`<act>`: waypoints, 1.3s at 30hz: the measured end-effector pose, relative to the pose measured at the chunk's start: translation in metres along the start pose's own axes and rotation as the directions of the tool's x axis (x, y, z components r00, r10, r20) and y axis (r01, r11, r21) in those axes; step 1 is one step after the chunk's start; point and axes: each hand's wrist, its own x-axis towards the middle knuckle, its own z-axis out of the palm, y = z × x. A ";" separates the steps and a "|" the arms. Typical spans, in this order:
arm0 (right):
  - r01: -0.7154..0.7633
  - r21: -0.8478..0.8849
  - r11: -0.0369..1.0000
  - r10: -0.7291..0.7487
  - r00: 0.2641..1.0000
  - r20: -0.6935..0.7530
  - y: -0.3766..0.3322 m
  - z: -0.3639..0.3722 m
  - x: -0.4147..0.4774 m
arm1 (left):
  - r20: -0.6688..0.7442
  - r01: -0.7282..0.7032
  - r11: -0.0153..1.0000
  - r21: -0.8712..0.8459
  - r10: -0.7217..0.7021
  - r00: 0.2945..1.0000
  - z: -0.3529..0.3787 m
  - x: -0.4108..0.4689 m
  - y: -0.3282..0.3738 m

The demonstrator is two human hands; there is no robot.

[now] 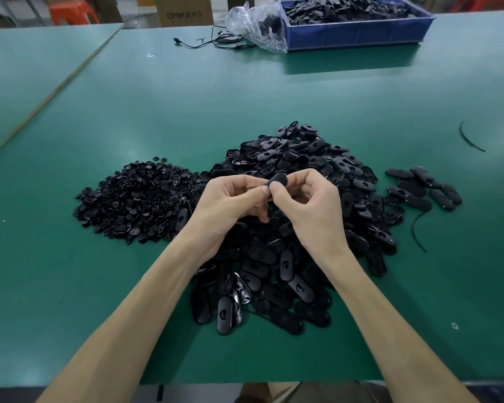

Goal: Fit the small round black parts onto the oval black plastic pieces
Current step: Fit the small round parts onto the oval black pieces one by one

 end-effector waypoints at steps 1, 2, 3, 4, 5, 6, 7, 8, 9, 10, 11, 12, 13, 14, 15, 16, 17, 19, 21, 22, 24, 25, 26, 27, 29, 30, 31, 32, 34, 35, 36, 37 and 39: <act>-0.006 0.004 1.000 0.006 1.000 0.001 0.000 0.000 0.000 | 0.000 0.000 1.000 -0.002 0.000 1.000 0.000 0.000 0.000; -0.015 0.014 1.000 0.015 1.000 0.000 -0.001 0.000 0.000 | 0.005 0.001 1.000 -0.008 -0.001 1.000 0.001 0.000 0.000; -0.027 0.031 0.999 0.027 1.000 -0.002 -0.001 0.000 0.000 | 0.017 0.003 1.000 -0.022 -0.003 1.000 0.001 0.000 0.001; -0.035 0.053 0.998 0.036 0.999 -0.002 -0.002 0.000 0.000 | 0.035 0.007 0.999 -0.041 -0.006 0.999 0.000 0.000 0.002; -0.041 0.076 0.996 0.041 0.999 0.000 -0.003 0.000 0.000 | 0.058 0.012 0.998 -0.060 -0.008 0.998 -0.001 0.000 0.003; -0.044 0.096 0.994 0.044 0.999 0.004 -0.003 0.000 0.000 | 0.081 0.016 0.997 -0.073 -0.010 0.997 -0.002 0.000 0.004; -0.049 0.113 0.992 0.049 0.999 0.007 -0.004 -0.001 0.000 | 0.099 0.018 0.997 -0.077 -0.011 0.995 -0.004 0.000 0.005; -0.055 0.124 0.991 0.054 0.998 0.010 -0.004 0.000 0.000 | 0.108 0.019 0.997 -0.075 -0.011 0.994 -0.004 0.000 0.005; -0.061 0.128 0.990 0.059 0.998 0.013 -0.004 0.000 0.000 | 0.109 0.019 0.997 -0.069 -0.011 0.994 -0.005 0.000 0.005; -0.067 0.128 0.990 0.065 0.998 0.015 -0.004 0.000 0.000 | 0.106 0.020 0.998 -0.064 -0.013 0.994 -0.005 0.000 0.006; -0.072 0.128 0.989 0.071 0.997 0.016 -0.004 0.000 0.000 | 0.097 0.020 0.998 -0.058 -0.014 0.995 -0.005 0.000 0.006; -0.076 0.133 0.988 0.074 0.997 0.018 -0.004 0.000 0.000 | 0.083 0.016 0.999 -0.048 -0.012 0.997 -0.006 0.000 0.006; -0.075 0.139 0.987 0.072 0.997 0.023 -0.004 -0.001 -0.001 | 0.068 0.009 0.999 -0.032 -0.007 0.998 -0.007 0.000 0.006; -0.064 0.136 0.989 0.060 0.998 0.033 -0.004 -0.002 -0.001 | 0.058 0.002 1.000 -0.014 -0.001 0.998 -0.007 0.000 0.006; -0.042 0.125 0.991 0.036 0.998 0.049 -0.004 -0.003 -0.001 | 0.056 -0.002 1.000 -0.002 0.002 0.998 -0.008 0.000 0.007; -0.017 0.111 0.994 0.010 0.998 0.066 -0.005 -0.003 -0.001 | 0.062 -0.001 1.000 0.003 0.001 0.998 -0.008 0.000 0.007; 0.003 0.104 0.995 -0.011 0.997 0.080 -0.005 -0.003 -0.001 | 0.072 0.002 1.000 0.006 -0.003 0.997 -0.009 0.000 0.007; 0.021 0.105 0.994 -0.031 0.995 0.093 -0.006 -0.003 -0.002 | 0.087 0.002 1.000 0.016 -0.004 0.996 -0.010 0.000 0.008; 0.022 0.107 0.994 -0.033 0.995 0.096 -0.006 -0.003 -0.002 | 0.093 -0.003 1.000 0.024 0.001 0.996 -0.012 0.000 0.008; 0.015 0.115 0.993 -0.026 0.995 0.097 -0.006 -0.003 -0.002 | 0.097 -0.004 1.000 0.023 0.002 0.995 -0.012 0.000 0.008; -0.017 0.152 0.988 0.001 0.995 0.102 -0.006 -0.003 -0.001 | 0.108 -0.005 1.000 0.017 0.003 0.994 -0.012 0.001 0.008; -0.039 0.175 0.984 0.020 0.994 0.106 -0.006 -0.003 -0.001 | 0.114 -0.005 1.000 0.013 0.004 0.994 -0.012 0.001 0.007; -0.058 0.193 0.980 0.037 0.993 0.109 -0.006 -0.004 -0.001 | 0.119 -0.006 1.000 0.010 0.005 0.993 -0.011 0.001 0.007; -0.070 0.202 0.977 0.048 0.993 0.111 -0.005 -0.004 -0.001 | 0.123 -0.006 1.000 0.008 0.005 0.992 -0.011 0.001 0.007; -0.072 0.197 0.978 0.051 0.993 0.109 -0.005 -0.005 0.000 | 0.127 -0.004 1.000 0.006 0.003 0.992 -0.011 0.001 0.006; -0.071 0.192 0.979 0.051 0.993 0.110 -0.005 -0.005 0.000 | 0.126 -0.002 1.000 0.007 0.001 0.992 -0.011 0.001 0.006; -0.071 0.189 0.979 0.050 0.993 0.111 -0.005 -0.004 0.000 | 0.123 -0.001 1.000 0.009 0.000 0.992 -0.010 0.001 0.006; -0.071 0.187 0.980 0.051 0.993 0.110 -0.005 -0.004 -0.001 | 0.119 -0.001 1.000 0.011 0.000 0.993 -0.010 0.001 0.007; -0.075 0.187 0.980 0.055 0.993 0.107 -0.005 -0.004 0.000 | 0.107 0.001 1.000 0.011 -0.002 0.994 -0.010 0.000 0.007; -0.076 0.187 0.979 0.057 0.993 0.107 -0.004 -0.004 0.000 | 0.102 0.004 1.000 0.011 -0.005 0.995 -0.010 0.000 0.007; -0.076 0.186 0.980 0.057 0.993 0.107 -0.004 -0.004 0.000 | 0.096 0.009 1.000 0.010 -0.009 0.995 -0.010 0.000 0.007; -0.074 0.185 0.980 0.055 0.993 0.108 -0.004 -0.004 0.000 | 0.090 0.013 1.000 0.011 -0.014 0.996 -0.009 0.000 0.007; -0.071 0.180 0.981 0.053 0.993 0.107 -0.004 -0.004 0.000 | 0.086 0.019 1.000 0.013 -0.020 0.996 -0.009 0.000 0.007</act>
